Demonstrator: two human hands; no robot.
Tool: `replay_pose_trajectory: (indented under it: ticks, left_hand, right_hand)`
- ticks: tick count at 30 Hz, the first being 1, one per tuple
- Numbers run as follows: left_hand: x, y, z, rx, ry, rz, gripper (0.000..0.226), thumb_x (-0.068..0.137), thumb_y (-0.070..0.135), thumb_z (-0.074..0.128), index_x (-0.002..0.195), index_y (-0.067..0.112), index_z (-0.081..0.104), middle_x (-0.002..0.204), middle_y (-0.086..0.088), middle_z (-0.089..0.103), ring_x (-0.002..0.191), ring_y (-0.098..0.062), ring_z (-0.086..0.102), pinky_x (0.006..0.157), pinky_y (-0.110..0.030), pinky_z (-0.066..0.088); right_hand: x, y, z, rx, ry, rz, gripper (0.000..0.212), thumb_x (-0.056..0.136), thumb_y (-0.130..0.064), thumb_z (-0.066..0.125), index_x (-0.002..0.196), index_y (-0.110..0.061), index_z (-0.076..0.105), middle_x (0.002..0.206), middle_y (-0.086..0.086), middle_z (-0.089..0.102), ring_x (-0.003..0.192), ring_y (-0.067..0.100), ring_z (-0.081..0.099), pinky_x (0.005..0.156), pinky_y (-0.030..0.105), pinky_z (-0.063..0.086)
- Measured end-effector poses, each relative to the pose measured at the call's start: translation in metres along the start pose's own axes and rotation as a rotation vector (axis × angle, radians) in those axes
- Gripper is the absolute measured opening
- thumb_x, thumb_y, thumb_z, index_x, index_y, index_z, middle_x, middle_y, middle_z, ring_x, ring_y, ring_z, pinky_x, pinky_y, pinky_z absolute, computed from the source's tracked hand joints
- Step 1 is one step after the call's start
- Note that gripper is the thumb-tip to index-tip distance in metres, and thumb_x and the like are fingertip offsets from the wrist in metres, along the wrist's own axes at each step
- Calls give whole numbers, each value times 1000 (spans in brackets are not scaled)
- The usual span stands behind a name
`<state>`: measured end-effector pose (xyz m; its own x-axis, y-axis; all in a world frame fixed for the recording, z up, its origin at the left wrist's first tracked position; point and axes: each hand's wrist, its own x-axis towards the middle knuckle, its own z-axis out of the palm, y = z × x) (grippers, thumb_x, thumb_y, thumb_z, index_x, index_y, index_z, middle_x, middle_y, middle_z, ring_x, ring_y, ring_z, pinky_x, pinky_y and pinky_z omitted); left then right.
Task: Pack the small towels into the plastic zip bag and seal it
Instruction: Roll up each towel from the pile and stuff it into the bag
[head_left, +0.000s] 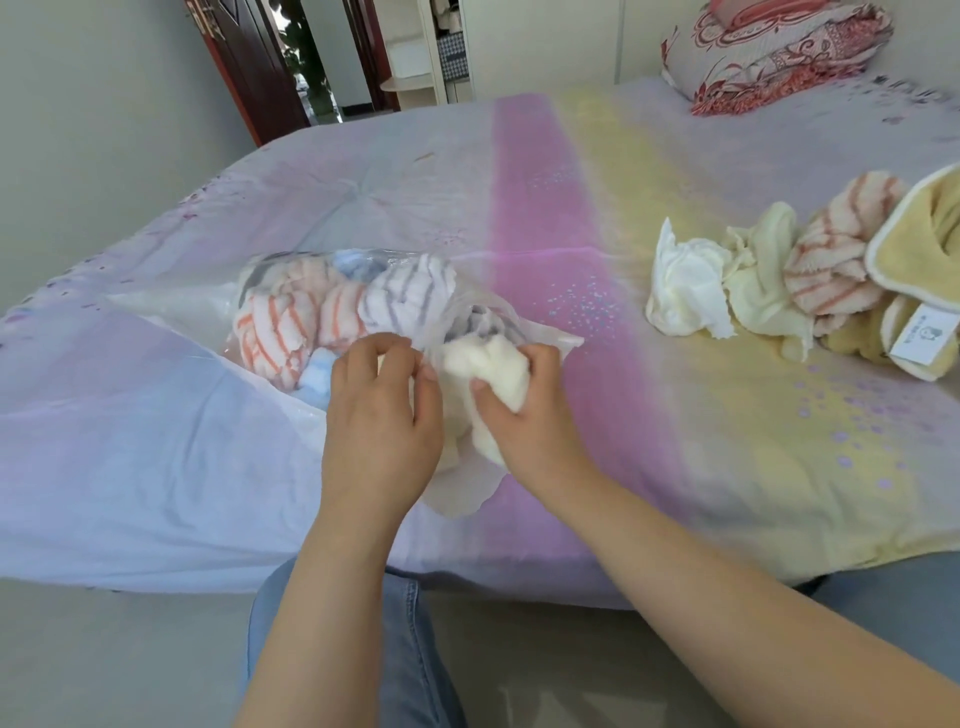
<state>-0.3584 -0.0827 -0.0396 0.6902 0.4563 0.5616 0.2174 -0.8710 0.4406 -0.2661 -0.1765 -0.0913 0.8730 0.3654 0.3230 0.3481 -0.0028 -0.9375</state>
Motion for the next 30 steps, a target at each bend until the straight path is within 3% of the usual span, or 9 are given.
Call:
replay_pose_trajectory:
  ticks: [2,6,8,12,16,19,23,26,30]
  left_hand:
    - [3,-3,-12,-136,-56,21,14,99,14,45,99,11,58,125,4,57,119,-9,45,99,-22,34]
    - [12,-12,-38,-477,-76,-112,23,101,28,39,88,11,48,87,23,55,84,6,51,76,-11,39]
    - [16,-18,-47,-532,-79,-129,34,98,32,39,86,0,43,99,14,56,89,-2,49,81,-26,42]
    - [20,-30,-60,-634,-107,-155,31,100,25,41,90,-3,45,127,16,64,117,3,55,95,-23,41]
    - [26,-36,-64,-694,-118,-153,27,102,19,40,87,-3,44,121,5,68,127,-2,52,99,-18,41]
    - [28,-35,-63,-706,-145,-148,27,102,19,40,86,-2,43,116,-7,60,127,-6,53,109,-40,35]
    - [22,-34,-63,-786,-214,-165,24,102,22,42,80,14,44,126,2,66,130,-11,51,110,-47,32]
    - [18,-32,-66,-877,-246,-210,20,101,27,43,81,20,45,126,2,66,131,-14,51,107,-50,30]
    - [21,-30,-74,-939,-214,-229,19,100,24,41,82,20,44,123,-3,65,130,-12,51,104,-44,32]
  right_hand:
    - [9,-12,31,48,-78,-90,34,77,-44,60,101,-32,38,97,-10,56,87,15,59,72,35,49]
    - [39,-19,89,-307,-218,-373,28,80,-32,54,105,-22,52,105,0,62,103,19,55,86,28,37]
    - [51,-17,105,-540,-423,-422,36,83,-29,47,117,-18,53,123,3,58,121,23,47,102,31,31]
    - [48,-11,92,-414,-733,-374,49,93,-33,37,140,-19,38,151,3,36,141,21,28,115,42,25]
    - [23,-1,62,-559,-524,-477,53,93,-36,48,142,-19,39,150,1,37,138,22,31,114,36,23]
    - [5,0,51,-610,-307,-621,39,84,-27,59,123,-20,59,130,3,53,123,29,46,104,43,32]
    - [11,0,64,-828,-646,-705,48,95,-37,23,134,-26,48,155,-7,30,148,29,3,113,61,-8]
    - [31,-14,95,-973,-572,-746,42,94,-26,37,132,-16,52,148,2,39,135,23,-21,105,53,-28]
    - [53,-29,120,-899,-772,-437,53,97,-29,31,148,-20,19,159,-2,13,138,16,-18,115,56,-10]
